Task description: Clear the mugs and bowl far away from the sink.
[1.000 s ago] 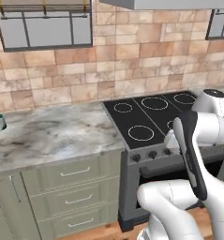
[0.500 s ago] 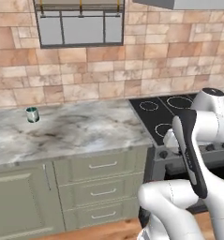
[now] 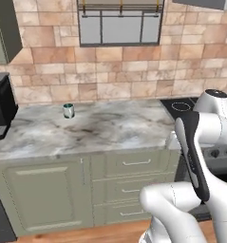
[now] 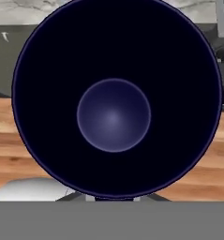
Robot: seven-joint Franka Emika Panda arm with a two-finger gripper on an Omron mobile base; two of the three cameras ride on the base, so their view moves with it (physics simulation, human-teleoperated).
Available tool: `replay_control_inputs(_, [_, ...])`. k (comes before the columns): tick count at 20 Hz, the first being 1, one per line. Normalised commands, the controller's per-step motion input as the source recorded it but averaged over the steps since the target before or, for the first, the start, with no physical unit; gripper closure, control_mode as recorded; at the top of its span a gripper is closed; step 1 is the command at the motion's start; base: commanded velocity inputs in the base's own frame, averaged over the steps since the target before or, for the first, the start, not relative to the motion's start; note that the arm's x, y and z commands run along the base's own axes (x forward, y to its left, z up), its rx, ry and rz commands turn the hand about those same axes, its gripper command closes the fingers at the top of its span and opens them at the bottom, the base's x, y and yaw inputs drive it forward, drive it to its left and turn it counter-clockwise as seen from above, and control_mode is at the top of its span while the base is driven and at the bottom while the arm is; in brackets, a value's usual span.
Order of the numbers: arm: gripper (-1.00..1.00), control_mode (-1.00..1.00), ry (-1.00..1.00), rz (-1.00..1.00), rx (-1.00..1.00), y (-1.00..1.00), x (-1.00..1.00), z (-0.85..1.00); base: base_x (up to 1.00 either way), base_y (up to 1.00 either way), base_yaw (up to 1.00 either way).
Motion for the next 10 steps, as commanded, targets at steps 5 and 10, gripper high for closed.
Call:
replay_control_inputs(5, [1.0, 1.0, 0.0, 0.0, 0.0, 0.0, 0.0, 0.0, 0.29, 0.5, 0.19])
replay_control_inputs(10, [1.0, 1.0, 0.0, 0.0, 0.0, 0.0, 0.0, 0.0, 0.65, 0.03, 0.09])
